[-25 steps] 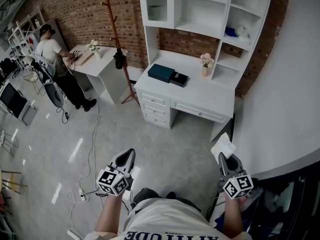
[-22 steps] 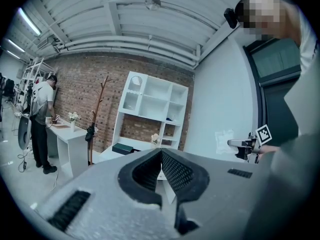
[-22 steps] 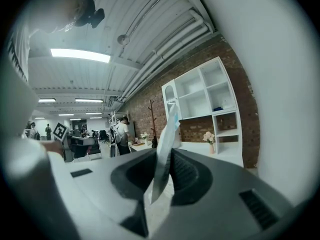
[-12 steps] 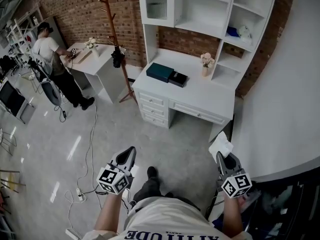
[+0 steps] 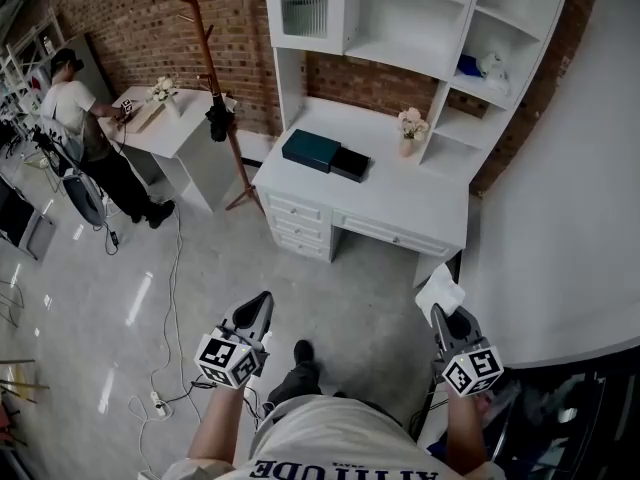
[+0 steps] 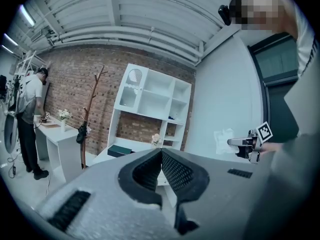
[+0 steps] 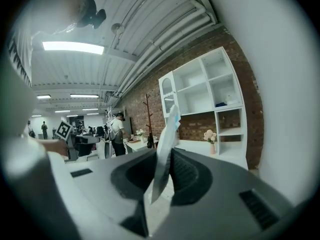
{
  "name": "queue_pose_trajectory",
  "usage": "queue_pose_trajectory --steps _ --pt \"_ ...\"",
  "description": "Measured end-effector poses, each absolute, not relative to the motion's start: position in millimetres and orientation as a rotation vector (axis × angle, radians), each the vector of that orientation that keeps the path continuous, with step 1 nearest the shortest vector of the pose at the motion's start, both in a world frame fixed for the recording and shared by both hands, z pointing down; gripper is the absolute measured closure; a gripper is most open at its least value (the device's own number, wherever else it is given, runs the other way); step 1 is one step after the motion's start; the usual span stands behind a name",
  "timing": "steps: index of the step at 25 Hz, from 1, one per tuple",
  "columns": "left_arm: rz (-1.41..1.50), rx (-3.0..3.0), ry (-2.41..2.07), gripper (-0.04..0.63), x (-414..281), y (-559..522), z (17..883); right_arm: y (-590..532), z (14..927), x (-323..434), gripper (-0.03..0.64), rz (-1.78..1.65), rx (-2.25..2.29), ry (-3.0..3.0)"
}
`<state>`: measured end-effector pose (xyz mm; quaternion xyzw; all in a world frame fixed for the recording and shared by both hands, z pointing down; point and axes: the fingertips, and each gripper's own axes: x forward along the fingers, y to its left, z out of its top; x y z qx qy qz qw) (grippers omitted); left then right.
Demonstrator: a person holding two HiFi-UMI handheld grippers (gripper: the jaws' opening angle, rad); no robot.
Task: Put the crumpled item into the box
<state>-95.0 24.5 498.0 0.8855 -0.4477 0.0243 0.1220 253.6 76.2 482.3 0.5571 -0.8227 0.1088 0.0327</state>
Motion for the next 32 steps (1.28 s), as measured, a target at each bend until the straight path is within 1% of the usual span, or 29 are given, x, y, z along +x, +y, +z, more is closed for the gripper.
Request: queue_pose_trajectory --steps 18,23,32 --pt "0.103 2.659 -1.135 0.570 -130.0 -155.9 507.0 -67.2 474.1 198.0 0.541 0.335 1.821 -2.427" --pt "0.095 2.666 -1.115 0.569 -143.3 -186.6 502.9 -95.8 466.5 183.6 0.541 0.331 1.839 -2.419" --pt "0.099 2.651 -1.108 0.569 -157.7 -210.8 509.5 -125.3 465.7 169.5 0.541 0.334 1.830 -2.418"
